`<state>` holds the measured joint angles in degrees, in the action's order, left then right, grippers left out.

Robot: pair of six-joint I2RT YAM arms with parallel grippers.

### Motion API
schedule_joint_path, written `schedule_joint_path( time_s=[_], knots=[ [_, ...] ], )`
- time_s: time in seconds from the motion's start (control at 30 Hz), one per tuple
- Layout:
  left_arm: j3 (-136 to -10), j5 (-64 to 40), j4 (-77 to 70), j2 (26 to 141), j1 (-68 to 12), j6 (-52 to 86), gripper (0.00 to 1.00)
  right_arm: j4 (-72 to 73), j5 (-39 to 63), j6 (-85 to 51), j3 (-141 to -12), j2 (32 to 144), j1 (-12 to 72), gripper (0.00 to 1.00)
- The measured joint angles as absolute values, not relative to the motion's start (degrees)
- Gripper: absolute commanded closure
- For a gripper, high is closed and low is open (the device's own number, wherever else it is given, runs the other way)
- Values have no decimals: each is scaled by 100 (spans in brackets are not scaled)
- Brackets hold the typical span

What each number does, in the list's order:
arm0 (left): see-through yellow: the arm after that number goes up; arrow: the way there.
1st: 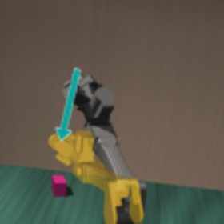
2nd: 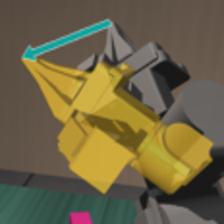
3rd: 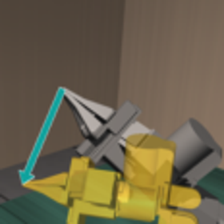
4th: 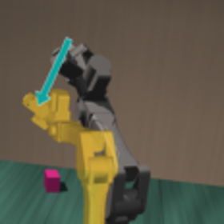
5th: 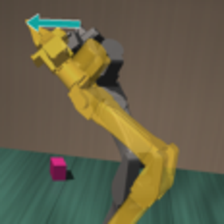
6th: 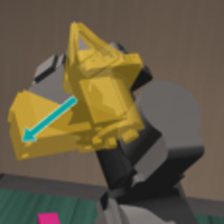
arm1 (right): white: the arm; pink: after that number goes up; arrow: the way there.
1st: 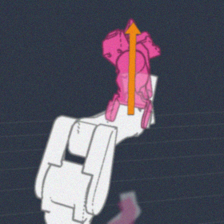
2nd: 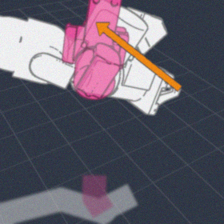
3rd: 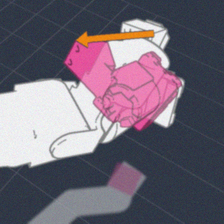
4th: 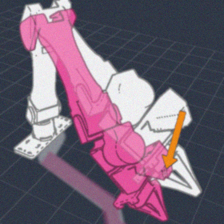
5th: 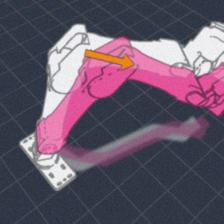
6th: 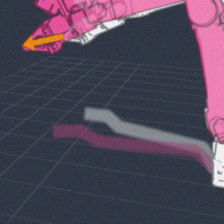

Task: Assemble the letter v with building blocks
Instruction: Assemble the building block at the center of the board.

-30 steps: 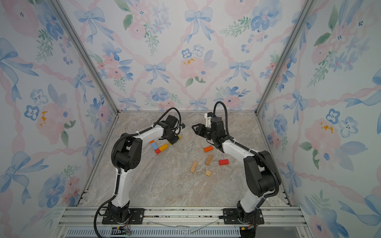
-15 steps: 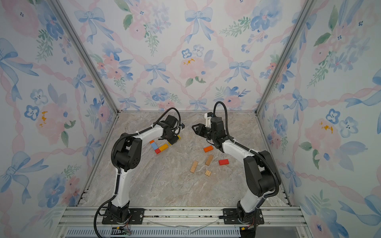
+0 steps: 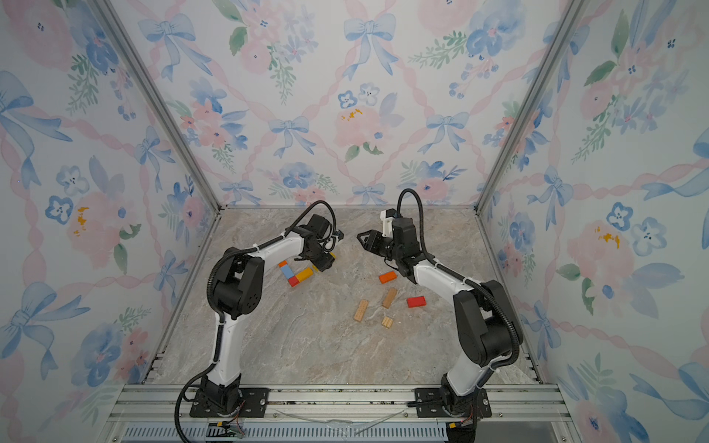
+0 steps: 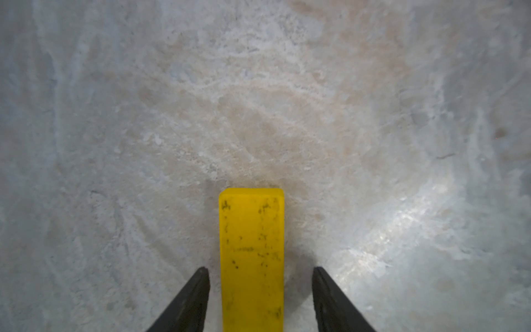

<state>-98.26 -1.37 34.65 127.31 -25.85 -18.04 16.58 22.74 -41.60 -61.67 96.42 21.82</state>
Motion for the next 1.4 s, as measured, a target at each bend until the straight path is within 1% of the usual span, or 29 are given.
schedule_joint_path(
  time_s=[0.17, 0.23, 0.3, 0.37, 0.47, 0.67, 0.8, 0.87, 0.97, 1.07, 1.27, 1.4],
  knots=[
    [-9837, -132, 3472, 12726, -2578, -1752, 27, 1638, 2274, -4136, -6173, 9655, 2182, 58],
    [-9848, -110, 3485, 12704, -2580, -1697, 26, 1562, 2272, -4093, -6204, 9682, 2176, 55],
    [-9848, -89, 3514, 12621, -2580, -1594, 24, 1402, 2274, -4018, -6270, 9719, 2163, 50],
    [-9848, -97, 3522, 12383, -2580, -1402, 24, 1251, 2270, -3896, -6366, 9767, 2143, 46],
    [-9673, -89, 3218, 11738, -2587, -1066, 24, 1041, 2241, -3754, -6469, 9778, 2126, 42],
    [-8366, 97, 1855, 9745, -2598, 75, 26, 576, 2233, -3376, -7181, 10145, 2169, 41],
    [-7266, 344, 1063, 8823, -2650, 947, 28, 272, 2228, -3155, -7819, 10602, 2283, 40],
    [-6479, 519, 674, 8364, -2672, 1402, 29, 43, 2226, -3026, -8169, 10868, 2377, 40],
    [-5406, 703, 329, 7686, -2705, 1931, 30, -351, 2204, -2814, -8691, 11277, 2523, 39],
    [-4604, 899, 126, 6952, -2738, 2298, 30, -746, 2088, -2600, -9144, 11633, 2655, 39],
    [-3800, 1527, -8, 5616, -2740, 2759, 26, -1304, 1944, -2349, -9793, 12182, 2797, 39],
    [-3505, 1826, 1, 5234, -2733, 2989, 25, -1588, 1870, -2263, -10294, 12606, 2836, 39]
  ],
)
